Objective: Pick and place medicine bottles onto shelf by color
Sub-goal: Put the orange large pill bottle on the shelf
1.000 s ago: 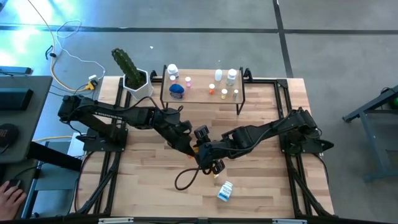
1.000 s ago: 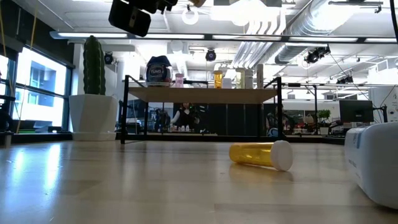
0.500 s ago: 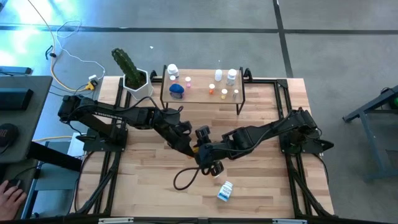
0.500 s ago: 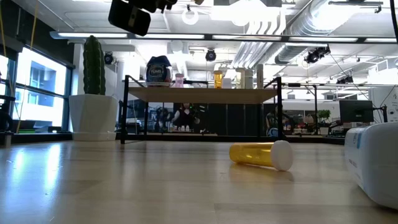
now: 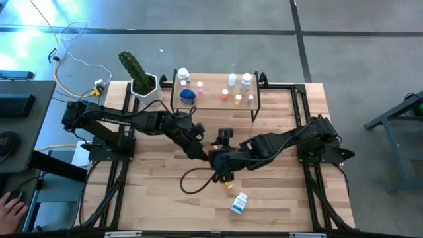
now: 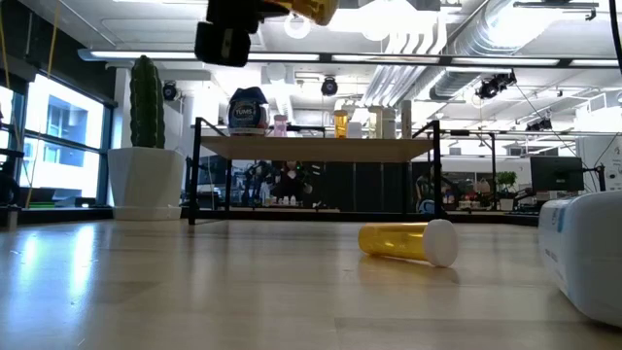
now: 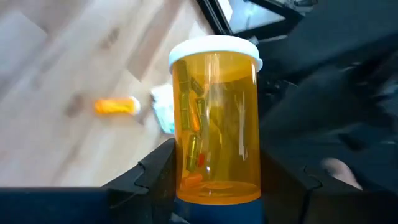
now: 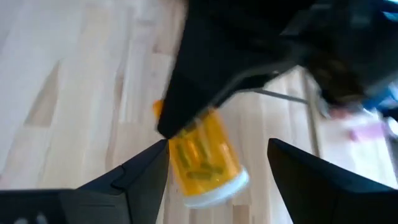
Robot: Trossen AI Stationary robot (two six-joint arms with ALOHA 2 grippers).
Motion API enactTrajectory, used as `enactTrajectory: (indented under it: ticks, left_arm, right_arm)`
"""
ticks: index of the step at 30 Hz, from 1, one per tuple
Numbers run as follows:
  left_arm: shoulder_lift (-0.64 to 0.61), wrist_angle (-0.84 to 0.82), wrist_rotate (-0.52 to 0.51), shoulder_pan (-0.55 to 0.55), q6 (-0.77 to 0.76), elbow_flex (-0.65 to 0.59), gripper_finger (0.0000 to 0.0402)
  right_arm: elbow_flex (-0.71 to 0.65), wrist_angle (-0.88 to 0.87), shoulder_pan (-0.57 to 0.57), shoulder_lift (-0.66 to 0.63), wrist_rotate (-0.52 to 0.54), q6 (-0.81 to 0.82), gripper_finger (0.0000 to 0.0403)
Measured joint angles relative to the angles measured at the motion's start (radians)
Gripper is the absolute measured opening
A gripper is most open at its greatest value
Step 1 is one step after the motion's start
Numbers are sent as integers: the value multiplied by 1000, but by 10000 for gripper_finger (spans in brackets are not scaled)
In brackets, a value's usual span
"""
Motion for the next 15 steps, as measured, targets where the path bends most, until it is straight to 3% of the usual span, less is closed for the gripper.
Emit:
enactTrajectory:
  ticks: [15]
  left_arm:
    - [0, 9, -49, 62, 316, 0, 172]
  right_arm:
    - [271, -189, -36, -2, 56, 436, 261]
